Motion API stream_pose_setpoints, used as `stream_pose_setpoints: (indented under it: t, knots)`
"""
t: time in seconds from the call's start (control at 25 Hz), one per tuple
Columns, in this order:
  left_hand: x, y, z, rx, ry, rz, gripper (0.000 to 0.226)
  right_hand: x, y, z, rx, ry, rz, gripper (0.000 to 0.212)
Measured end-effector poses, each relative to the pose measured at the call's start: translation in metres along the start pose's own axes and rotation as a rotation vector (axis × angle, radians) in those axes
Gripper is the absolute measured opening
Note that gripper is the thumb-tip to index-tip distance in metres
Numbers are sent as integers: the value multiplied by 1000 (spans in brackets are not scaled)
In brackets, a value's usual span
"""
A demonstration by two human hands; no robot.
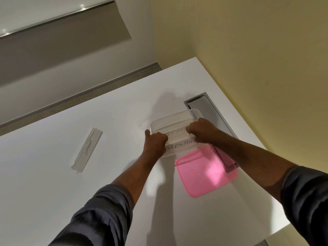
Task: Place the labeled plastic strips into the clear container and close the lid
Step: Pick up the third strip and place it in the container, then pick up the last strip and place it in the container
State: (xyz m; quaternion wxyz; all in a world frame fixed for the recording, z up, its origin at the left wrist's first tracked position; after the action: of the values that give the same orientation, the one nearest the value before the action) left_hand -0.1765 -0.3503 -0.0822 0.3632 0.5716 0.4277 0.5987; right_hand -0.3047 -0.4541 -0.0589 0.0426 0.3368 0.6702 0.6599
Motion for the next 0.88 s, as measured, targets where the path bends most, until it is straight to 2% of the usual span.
stream_pose_setpoints:
  t: [0.12, 0.2, 0.36, 0.48, 0.64, 0.88]
  knots:
    - [3, 7, 2, 88, -26, -37, 37, 3, 3, -3, -80, -30, -23, 39]
    - [14, 19, 3, 212, -54, -121, 39, 6, 11, -8, -254, -103, -42, 50]
    - [61, 54, 15, 406, -130, -465, 26, 10, 40, -8, -560, -173, -172, 50]
    - [95, 65, 48, 507, -63, -623, 22, 6, 62, 19, -708, -157, -238, 45]
    - [139, 48, 105, 640, 134, -630, 22, -10, 82, 76, -933, -153, -255, 34]
    - [212, -9, 207, 781, 482, -499, 23, -44, 98, 182, -1036, -89, -164, 31]
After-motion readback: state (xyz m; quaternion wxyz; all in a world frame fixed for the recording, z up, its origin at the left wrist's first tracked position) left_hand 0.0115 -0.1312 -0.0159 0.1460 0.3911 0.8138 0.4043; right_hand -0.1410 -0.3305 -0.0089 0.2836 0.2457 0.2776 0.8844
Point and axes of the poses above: each hand's wrist, its own x-axis away from the middle knuckle, its own y-axis out of the back of the hand, z = x × y, the point moved 9 cm from there along -x, towards the middle knuckle, and after that the axes turned 5 degrees about -y, right-handed, at the moved point
